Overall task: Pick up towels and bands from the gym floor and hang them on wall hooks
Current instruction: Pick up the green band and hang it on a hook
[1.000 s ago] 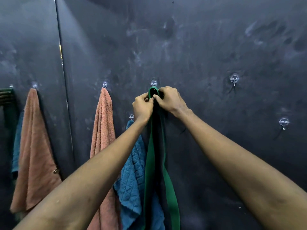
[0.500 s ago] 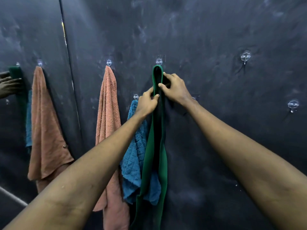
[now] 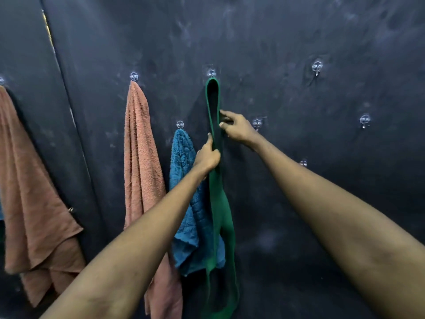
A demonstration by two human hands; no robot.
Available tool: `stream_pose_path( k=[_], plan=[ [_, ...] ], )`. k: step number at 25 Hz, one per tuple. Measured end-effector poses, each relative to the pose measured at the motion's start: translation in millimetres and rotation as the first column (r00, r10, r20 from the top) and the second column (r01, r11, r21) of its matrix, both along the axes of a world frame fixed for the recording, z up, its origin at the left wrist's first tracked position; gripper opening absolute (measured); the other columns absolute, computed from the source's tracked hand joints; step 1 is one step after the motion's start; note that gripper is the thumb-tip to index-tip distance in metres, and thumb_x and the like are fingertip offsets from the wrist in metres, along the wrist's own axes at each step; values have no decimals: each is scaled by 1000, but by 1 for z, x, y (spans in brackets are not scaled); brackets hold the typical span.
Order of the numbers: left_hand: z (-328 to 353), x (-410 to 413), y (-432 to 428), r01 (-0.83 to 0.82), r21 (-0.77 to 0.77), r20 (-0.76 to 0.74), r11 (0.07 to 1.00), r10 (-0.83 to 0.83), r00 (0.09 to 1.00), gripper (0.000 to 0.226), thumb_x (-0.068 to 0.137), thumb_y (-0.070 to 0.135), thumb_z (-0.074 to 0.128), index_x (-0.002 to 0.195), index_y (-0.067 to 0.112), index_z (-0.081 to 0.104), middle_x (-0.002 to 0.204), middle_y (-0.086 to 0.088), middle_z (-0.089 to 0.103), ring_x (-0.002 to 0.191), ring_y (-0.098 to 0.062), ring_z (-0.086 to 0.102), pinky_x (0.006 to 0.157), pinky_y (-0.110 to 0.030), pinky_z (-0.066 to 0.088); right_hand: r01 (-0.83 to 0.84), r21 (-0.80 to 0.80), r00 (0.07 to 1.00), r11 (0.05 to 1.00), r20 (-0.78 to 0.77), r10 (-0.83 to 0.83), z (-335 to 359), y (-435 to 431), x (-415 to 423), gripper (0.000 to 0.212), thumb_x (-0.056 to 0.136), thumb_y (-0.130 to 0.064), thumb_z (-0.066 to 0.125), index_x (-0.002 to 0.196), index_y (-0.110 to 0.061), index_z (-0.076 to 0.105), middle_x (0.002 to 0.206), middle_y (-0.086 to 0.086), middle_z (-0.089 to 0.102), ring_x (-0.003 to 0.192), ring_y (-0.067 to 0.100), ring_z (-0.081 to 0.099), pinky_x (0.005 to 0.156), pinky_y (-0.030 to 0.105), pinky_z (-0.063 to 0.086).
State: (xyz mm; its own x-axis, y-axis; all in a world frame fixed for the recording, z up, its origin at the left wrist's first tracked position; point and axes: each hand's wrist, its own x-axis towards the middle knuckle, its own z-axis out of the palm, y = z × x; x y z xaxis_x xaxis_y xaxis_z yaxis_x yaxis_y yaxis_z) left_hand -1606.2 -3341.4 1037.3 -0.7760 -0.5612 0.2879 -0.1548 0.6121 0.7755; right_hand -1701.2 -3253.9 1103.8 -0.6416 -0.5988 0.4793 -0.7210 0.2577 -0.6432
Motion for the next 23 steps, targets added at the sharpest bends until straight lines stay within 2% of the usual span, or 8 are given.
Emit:
stream_pose_path(
  k=[2, 4, 6, 8, 10, 12, 14, 23],
  plan=[
    [-19, -2, -8, -33, -48, 52, 998, 35, 998, 66, 96, 22, 45, 155, 32, 18, 141, -17, 52, 125, -36, 52, 98, -33, 42, 49, 100, 997, 994, -55, -44, -18, 12, 9, 49, 95, -23, 58, 144, -18, 51, 137, 4, 61, 125, 14, 57, 108, 22, 36],
    [-28, -1, -13, -93, -90, 33, 992, 96, 995, 57, 96, 22, 47, 151, 18, 33, 138, -22, 49, 122, -38, 52, 101, -37, 42, 68, 156, 995, 985, -78, -57, -30, 23, 14, 47, 98, -25, 55, 143, -14, 51, 140, 5, 58, 128, 17, 55, 106, 20, 34],
    [-30, 8, -12, -199, -123, -136, 972, 182, 974, 42, 93, 18, 50, 133, 5, 48, 129, -20, 47, 112, -36, 55, 94, -38, 43, 103, 206, 991, 973, -109, -82, -40, 42, 14, 45, 98, -26, 54, 140, -11, 53, 140, 9, 57, 126, 21, 55, 107, 23, 35],
    [-32, 23, -8, -286, -137, -404, 948, 210, 890, 31, 88, 12, 53, 118, 5, 50, 117, -17, 50, 98, -31, 55, 86, -37, 43, 165, 235, 980, 958, -150, -132, -49, 76, 8, 40, 98, -28, 55, 134, -12, 59, 133, 10, 60, 121, 23, 59, 104, 24, 37],
    [-33, 31, -2, -231, -202, -482, 952, 108, 869, 23, 85, 10, 51, 108, 9, 53, 106, -12, 56, 91, -27, 56, 81, -31, 41, 241, 258, 964, 936, -180, -198, -58, 123, 2, 34, 97, -26, 55, 126, -12, 64, 124, 8, 66, 113, 21, 62, 96, 19, 39],
    [-38, 30, 11, -18, -307, -295, 951, -77, 952, 22, 87, 8, 52, 105, 13, 64, 103, -6, 66, 96, -23, 61, 84, -25, 43, 305, 286, 950, 908, -164, -267, -70, 177, -1, 30, 97, -25, 55, 122, -14, 67, 120, 5, 69, 110, 20, 63, 91, 19, 39],
    [-45, 24, 34, 204, -283, -63, 937, -231, 971, 28, 89, 9, 58, 114, 17, 68, 112, -2, 70, 107, -19, 64, 94, -25, 44, 371, 322, 928, 871, -133, -347, -85, 232, -1, 30, 97, -27, 55, 122, -15, 66, 122, 3, 69, 113, 19, 62, 91, 18, 39],
    [-87, -36, 229, 649, -202, 234, 734, -607, 759, 52, 90, 22, 62, 141, 25, 51, 141, 0, 56, 131, -15, 49, 110, -28, 34, 628, 497, 695, 599, -13, -719, -159, 493, 45, 57, 96, -38, 56, 146, -11, 45, 148, 7, 50, 134, 25, 48, 110, 30, 37]
  ],
)
